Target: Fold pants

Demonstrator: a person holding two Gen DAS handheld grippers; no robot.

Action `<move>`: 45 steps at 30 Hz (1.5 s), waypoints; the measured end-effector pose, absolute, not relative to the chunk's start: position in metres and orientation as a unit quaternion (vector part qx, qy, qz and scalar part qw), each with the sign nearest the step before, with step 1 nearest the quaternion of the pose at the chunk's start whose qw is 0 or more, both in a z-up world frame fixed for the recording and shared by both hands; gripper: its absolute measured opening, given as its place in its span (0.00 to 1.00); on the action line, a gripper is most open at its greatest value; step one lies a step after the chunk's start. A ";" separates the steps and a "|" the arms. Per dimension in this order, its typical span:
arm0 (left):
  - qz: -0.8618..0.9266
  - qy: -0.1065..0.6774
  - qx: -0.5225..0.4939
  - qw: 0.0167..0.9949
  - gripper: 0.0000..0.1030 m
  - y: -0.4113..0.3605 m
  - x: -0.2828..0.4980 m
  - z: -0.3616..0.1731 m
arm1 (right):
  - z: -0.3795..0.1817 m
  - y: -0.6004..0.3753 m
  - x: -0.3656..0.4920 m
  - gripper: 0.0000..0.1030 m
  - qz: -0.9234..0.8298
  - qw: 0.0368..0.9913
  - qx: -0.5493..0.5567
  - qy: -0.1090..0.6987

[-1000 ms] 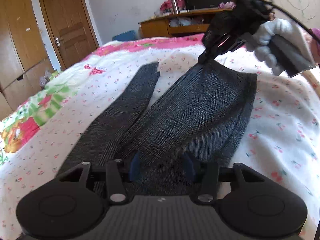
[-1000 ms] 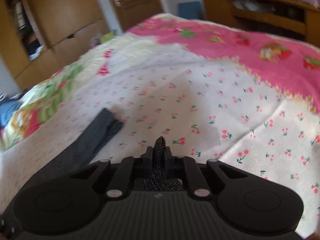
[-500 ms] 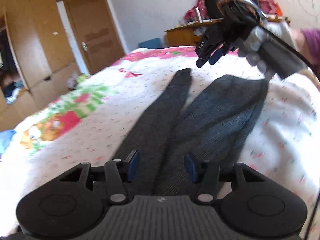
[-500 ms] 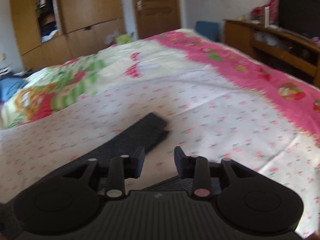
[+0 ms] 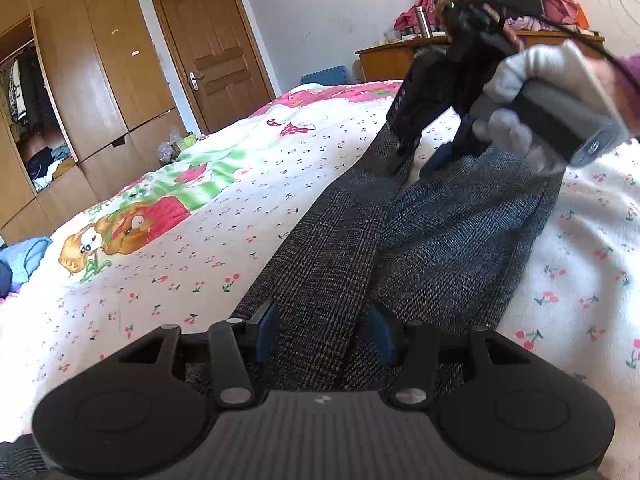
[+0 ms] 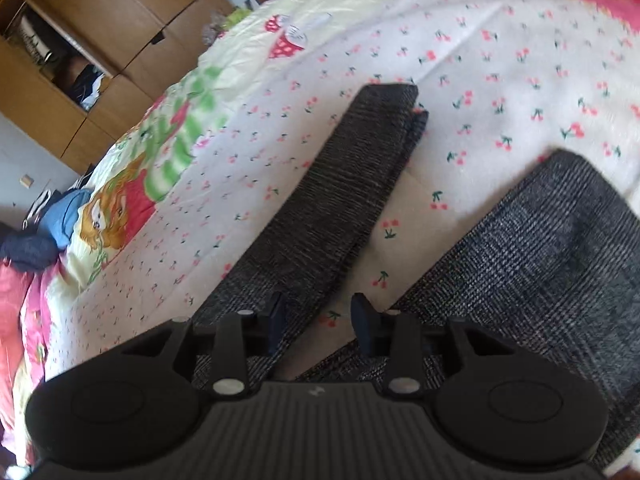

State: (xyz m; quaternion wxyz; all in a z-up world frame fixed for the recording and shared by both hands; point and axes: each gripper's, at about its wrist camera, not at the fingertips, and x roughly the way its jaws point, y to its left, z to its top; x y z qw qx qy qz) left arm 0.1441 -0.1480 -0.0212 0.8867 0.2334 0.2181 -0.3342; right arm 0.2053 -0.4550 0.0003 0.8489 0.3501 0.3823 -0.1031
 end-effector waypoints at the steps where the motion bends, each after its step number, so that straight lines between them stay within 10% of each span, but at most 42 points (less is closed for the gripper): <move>1: -0.333 0.220 0.233 0.887 0.61 -0.150 0.146 -0.023 | -0.004 -0.455 0.207 0.35 -0.105 0.848 0.356 0.377; 5: -0.330 0.220 0.246 0.884 0.61 -0.160 0.151 -0.030 | -0.017 -0.463 0.211 0.34 -0.110 0.846 0.400 0.335; 7: -0.326 0.220 0.255 0.884 0.54 -0.164 0.154 -0.031 | -0.015 -0.465 0.214 0.07 -0.112 0.848 0.408 0.319; 10: -0.320 0.226 0.258 0.883 0.36 -0.166 0.161 -0.026 | 0.005 -0.464 0.214 0.06 -0.099 0.857 0.412 0.292; 20: -0.314 0.133 0.244 0.908 0.29 -0.138 0.133 0.044 | 0.138 -0.440 0.133 0.06 0.016 0.934 0.328 0.141; 30: -0.355 0.206 0.374 0.832 0.33 -0.159 0.101 -0.030 | 0.007 -0.475 0.071 0.12 -0.107 0.877 0.412 0.221; 45: -0.344 0.218 0.324 0.854 0.45 -0.150 0.109 -0.020 | 0.008 -0.500 0.074 0.29 -0.116 0.839 0.482 0.226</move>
